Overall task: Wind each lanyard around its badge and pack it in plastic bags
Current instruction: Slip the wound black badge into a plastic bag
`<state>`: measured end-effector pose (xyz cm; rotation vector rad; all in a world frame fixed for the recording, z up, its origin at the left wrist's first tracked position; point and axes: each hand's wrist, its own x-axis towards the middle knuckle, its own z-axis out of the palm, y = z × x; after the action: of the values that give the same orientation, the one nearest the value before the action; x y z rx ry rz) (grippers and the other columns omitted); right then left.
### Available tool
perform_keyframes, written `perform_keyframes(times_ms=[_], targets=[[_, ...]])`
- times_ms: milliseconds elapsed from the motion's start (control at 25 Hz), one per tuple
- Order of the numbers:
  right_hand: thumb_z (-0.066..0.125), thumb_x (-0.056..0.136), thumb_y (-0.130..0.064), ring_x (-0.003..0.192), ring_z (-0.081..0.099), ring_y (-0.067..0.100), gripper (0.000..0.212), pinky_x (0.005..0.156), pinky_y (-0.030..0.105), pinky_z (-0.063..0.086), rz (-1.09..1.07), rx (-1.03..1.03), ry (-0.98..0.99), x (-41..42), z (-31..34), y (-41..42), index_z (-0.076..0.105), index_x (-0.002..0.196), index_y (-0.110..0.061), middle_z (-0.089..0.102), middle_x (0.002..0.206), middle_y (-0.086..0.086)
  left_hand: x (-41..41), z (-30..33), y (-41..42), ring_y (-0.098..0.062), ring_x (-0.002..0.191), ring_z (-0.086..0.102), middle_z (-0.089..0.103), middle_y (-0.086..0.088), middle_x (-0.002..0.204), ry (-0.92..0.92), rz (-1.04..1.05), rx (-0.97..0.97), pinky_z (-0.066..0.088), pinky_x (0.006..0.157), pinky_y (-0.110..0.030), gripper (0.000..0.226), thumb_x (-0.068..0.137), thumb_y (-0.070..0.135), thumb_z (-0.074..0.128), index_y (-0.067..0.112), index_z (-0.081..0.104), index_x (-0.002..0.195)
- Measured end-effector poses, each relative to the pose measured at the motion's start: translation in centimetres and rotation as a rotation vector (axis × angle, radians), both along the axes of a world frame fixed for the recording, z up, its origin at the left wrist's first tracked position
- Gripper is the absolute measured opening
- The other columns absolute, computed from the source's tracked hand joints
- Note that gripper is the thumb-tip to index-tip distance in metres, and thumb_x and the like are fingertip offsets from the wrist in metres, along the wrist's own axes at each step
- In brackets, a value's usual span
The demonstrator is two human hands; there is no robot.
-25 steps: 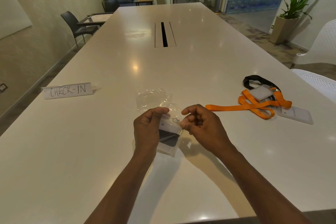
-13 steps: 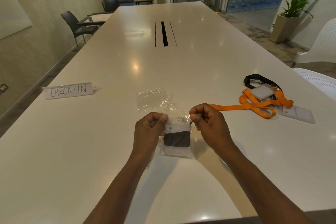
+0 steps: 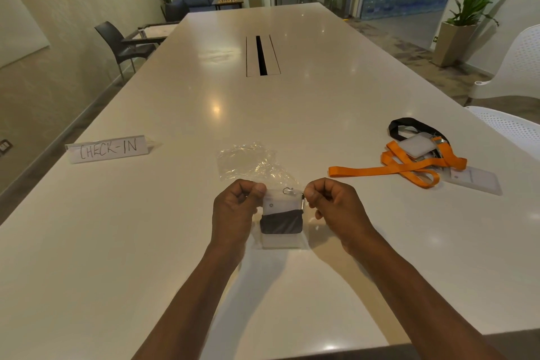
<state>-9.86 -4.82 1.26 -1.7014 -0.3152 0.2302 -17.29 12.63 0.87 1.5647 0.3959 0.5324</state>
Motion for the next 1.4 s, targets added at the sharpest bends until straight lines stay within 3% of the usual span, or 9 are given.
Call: perform_keyframes(times_ms=[240,400,560,680,800,880,960,1120,1400], targets=[[0.064,0.092,-0.021,0.060,0.060,0.000,0.011,0.058,0.018,0.050,0.020,-0.022,-0.002,-0.3,0.2,0.3,0.070,0.082,-0.023,0.068,0.070,-0.008,-0.4,-0.4,0.6,-0.006,0.067,0.065,0.071,0.008,0.073,0.034,0.005,0.009,0.056,0.062,-0.028,0.015,0.093,0.022,0.065,0.021,0.070,0.079],[0.062,0.094,-0.017,0.069,0.068,0.009,0.011,0.060,0.022,0.054,0.102,0.024,0.096,-0.5,-0.3,1.4,0.069,0.086,-0.017,0.072,0.077,-0.001,-1.0,-1.1,1.6,-0.006,0.064,0.068,0.073,0.005,0.073,0.075,0.013,-0.070,0.053,0.051,-0.021,0.015,0.094,0.021,0.064,0.017,0.070,0.081],[0.063,0.092,-0.009,0.069,0.069,0.020,0.004,0.060,0.028,0.055,0.117,0.091,0.226,-1.0,-1.6,3.2,0.066,0.094,-0.010,0.073,0.079,0.006,-2.4,-2.3,3.1,-0.009,0.066,0.068,0.074,0.002,0.079,0.121,0.081,-0.055,0.055,0.054,-0.022,0.016,0.094,0.027,0.065,0.018,0.072,0.083],[0.074,0.083,-0.014,0.073,0.069,0.022,0.025,0.065,0.032,0.056,0.166,0.041,0.243,-2.4,-2.3,5.3,0.061,0.104,-0.015,0.071,0.081,0.007,-3.9,-3.2,4.8,-0.009,0.062,0.065,0.074,0.001,0.077,0.159,0.157,-0.079,0.054,0.056,-0.026,0.018,0.092,0.032,0.067,0.018,0.073,0.082],[0.081,0.075,-0.016,0.079,0.067,0.017,0.045,0.073,0.031,0.055,0.222,-0.084,0.163,-4.0,-2.8,7.7,0.056,0.112,-0.020,0.070,0.092,0.006,-5.3,-3.9,6.5,-0.009,0.060,0.065,0.074,0.006,0.073,0.181,0.214,-0.041,0.055,0.060,-0.033,0.012,0.089,0.033,0.069,0.025,0.076,0.084],[0.082,0.073,-0.020,0.083,0.066,0.017,0.049,0.076,0.028,0.052,0.241,-0.175,0.077,-5.0,-3.1,9.3,0.056,0.114,-0.021,0.067,0.096,0.005,-6.3,-4.1,7.6,-0.015,0.077,0.073,0.077,0.005,0.084,0.185,0.233,-0.018,0.061,0.074,-0.042,0.009,0.086,0.036,0.070,0.031,0.077,0.090],[0.083,0.073,-0.024,0.078,0.062,0.013,0.048,0.072,0.021,0.048,0.239,-0.216,0.020,-6.0,-3.4,10.7,0.057,0.113,-0.022,0.066,0.096,0.002,-7.2,-4.4,8.6,-0.016,0.087,0.073,0.077,0.006,0.092,0.203,0.263,0.043,0.060,0.084,-0.046,0.018,0.081,0.039,0.070,0.034,0.076,0.097],[0.082,0.074,-0.024,0.063,0.054,0.000,0.042,0.061,0.004,0.041,0.240,-0.232,-0.060,-7.4,-3.9,13.0,0.060,0.109,-0.019,0.061,0.083,-0.007,-8.4,-4.7,10.7,-0.011,0.092,0.072,0.075,0.008,0.099,0.216,0.254,0.094,0.059,0.088,-0.043,0.028,0.081,0.031,0.072,0.032,0.073,0.109],[0.081,0.074,-0.028,0.070,0.055,0.011,0.041,0.070,0.021,0.048,0.165,-0.257,-0.197,-9.0,-4.5,15.8,0.060,0.108,-0.019,0.063,0.089,-0.005,-9.6,-5.1,13.9,-0.006,0.094,0.070,0.069,0.009,0.108,0.195,0.243,0.161,0.059,0.085,-0.034,0.045,0.088,0.014,0.072,0.034,0.059,0.125]])
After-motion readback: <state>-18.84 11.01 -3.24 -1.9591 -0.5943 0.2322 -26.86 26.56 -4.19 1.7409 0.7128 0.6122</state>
